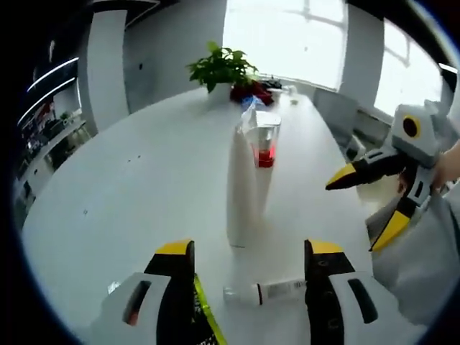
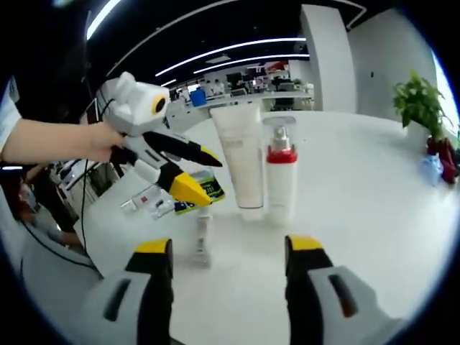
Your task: Arrange the skincare products in the storage area until every visible bottle or jar stands upright without overlapping.
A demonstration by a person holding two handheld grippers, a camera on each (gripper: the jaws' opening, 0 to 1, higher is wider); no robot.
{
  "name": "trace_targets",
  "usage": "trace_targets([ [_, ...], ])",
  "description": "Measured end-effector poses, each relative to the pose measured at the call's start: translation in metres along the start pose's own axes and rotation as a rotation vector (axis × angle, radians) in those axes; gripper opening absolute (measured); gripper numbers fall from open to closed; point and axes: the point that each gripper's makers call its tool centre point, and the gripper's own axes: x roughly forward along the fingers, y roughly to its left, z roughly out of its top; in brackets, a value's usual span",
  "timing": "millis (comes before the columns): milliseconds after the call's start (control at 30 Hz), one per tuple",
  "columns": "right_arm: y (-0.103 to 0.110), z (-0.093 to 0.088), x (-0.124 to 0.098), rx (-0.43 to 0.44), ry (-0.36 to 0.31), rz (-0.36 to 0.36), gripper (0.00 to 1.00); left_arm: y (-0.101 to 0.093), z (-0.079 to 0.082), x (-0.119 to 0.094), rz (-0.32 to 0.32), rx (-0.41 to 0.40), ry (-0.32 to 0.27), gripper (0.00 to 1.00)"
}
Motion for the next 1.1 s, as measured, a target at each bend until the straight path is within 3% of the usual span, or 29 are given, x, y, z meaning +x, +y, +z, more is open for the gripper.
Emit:
trace_targets([
  [433, -0.018, -0.006, -0.03, 0.003, 0.017, -0.029, 0.65, -0.019, -0.023, -0.048, 0.093, -0.128, -0.046, 0.69],
  [733, -0.006, 0.001, -0.035, 0.029, -0.007, 0.021, 0.72, -0.024, -0.034, -0.077, 0.177, -0.271, -0.114, 0.73],
  [1100, 0.001, 0.002, -0.046, 0.028, -0.023, 0.049, 0.75, -0.045, -0.052, -0.102, 0.233, -0.316, -0.16, 0.83],
])
